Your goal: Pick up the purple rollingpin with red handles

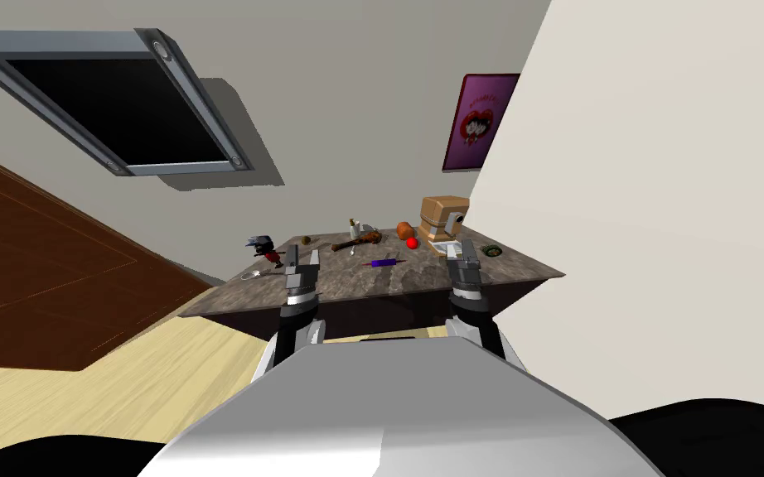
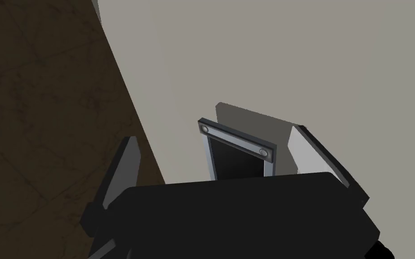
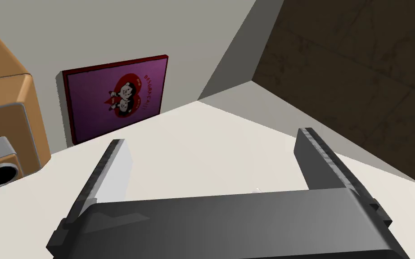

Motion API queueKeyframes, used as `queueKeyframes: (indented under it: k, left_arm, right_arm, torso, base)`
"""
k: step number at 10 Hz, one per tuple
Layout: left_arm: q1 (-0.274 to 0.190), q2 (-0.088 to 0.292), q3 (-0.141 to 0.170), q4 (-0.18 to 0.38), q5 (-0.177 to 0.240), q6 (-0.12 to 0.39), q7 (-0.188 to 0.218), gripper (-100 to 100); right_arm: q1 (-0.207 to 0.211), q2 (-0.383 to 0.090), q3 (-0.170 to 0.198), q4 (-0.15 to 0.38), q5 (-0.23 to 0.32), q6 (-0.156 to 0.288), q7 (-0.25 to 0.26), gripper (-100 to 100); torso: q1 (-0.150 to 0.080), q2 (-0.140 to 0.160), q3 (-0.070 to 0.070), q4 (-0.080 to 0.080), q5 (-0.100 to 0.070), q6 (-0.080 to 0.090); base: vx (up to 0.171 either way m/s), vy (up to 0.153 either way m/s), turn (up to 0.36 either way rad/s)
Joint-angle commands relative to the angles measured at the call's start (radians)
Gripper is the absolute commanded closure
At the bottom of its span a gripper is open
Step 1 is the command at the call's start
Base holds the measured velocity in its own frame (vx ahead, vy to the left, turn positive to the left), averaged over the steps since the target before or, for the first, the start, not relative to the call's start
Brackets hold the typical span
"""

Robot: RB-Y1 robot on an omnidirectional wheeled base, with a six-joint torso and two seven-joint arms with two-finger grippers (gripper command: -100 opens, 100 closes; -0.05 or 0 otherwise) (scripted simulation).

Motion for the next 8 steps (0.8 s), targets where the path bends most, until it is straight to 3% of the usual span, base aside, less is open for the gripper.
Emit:
queueKeyframes:
  k: [1, 8]
  left_arm:
    - [0.0, 0.0, 0.0, 0.0, 0.0, 0.0, 0.0, 0]
    - [0.0, 0.0, 0.0, 0.0, 0.0, 0.0, 0.0, 0]
  right_arm:
    - [-0.015, -0.041, 0.005, 0.017, 0.01, -0.003, 0.002, -100]
    - [-0.096, -0.234, 0.028, 0.117, 0.073, -0.018, 0.019, -100]
  torso:
    - [0.0, 0.0, 0.0, 0.0, 0.0, 0.0]
    - [0.009, 0.001, 0.0, 0.0, 0.002, 0.0]
  base:
    - [-0.015, 0.037, 0.074]
    - [-0.013, 0.105, 0.099]
